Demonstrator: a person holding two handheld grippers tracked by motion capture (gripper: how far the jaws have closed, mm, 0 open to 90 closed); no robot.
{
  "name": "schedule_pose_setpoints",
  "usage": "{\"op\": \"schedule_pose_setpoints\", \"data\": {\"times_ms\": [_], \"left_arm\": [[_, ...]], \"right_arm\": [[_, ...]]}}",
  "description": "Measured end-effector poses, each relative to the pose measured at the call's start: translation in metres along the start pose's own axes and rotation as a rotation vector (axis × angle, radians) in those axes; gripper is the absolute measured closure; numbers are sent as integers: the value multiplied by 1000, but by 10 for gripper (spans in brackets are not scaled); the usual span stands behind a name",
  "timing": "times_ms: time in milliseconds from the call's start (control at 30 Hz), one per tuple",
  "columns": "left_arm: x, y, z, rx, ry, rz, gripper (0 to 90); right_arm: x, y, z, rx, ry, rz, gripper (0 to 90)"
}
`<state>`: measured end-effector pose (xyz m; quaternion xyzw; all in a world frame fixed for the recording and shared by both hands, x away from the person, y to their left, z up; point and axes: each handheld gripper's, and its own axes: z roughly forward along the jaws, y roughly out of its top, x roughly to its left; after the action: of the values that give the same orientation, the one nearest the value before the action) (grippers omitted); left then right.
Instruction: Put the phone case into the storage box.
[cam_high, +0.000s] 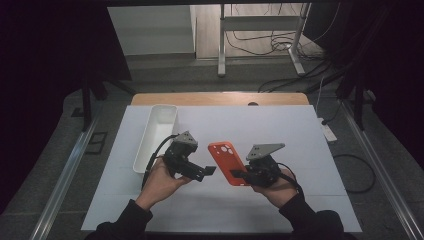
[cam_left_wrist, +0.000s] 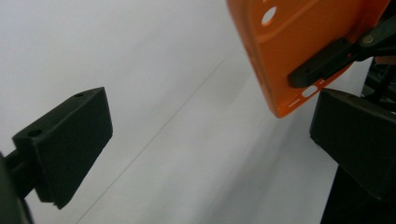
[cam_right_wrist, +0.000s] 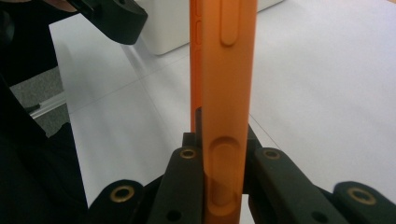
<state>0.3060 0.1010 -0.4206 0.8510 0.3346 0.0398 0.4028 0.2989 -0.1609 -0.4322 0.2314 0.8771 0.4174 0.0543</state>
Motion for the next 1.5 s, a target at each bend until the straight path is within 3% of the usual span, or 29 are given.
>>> {"op": "schedule_pose_setpoints", "data": {"times_ms": [200, 467, 633, 667, 733, 900, 1167, 1500], "left_arm": [[-6, 1, 3, 23, -7, 21, 134], [-5, 1, 0, 36, -82, 3, 517], [-3, 1, 0, 40, -119, -18, 682], [-3, 1, -1, 39, -139, -25, 682], [-3, 1, -1, 39, -148, -31, 782], [1, 1, -1, 55, -164, -46, 852], [4, 1, -3, 68, -185, -67, 886], [7, -1, -1, 37, -216, -162, 892]], "right_arm": [[5, 1, 3, 4, 5, -13, 851], [10, 2, 5, 6, 4, -26, 851], [11, 2, 6, 9, 2, -32, 851], [11, 2, 6, 9, 0, -32, 851], [11, 2, 6, 11, -3, -34, 852], [11, 2, 6, 14, -7, -36, 852], [12, 2, 7, 19, -2, -42, 851], [10, 0, 10, 20, -10, -37, 829]]}}
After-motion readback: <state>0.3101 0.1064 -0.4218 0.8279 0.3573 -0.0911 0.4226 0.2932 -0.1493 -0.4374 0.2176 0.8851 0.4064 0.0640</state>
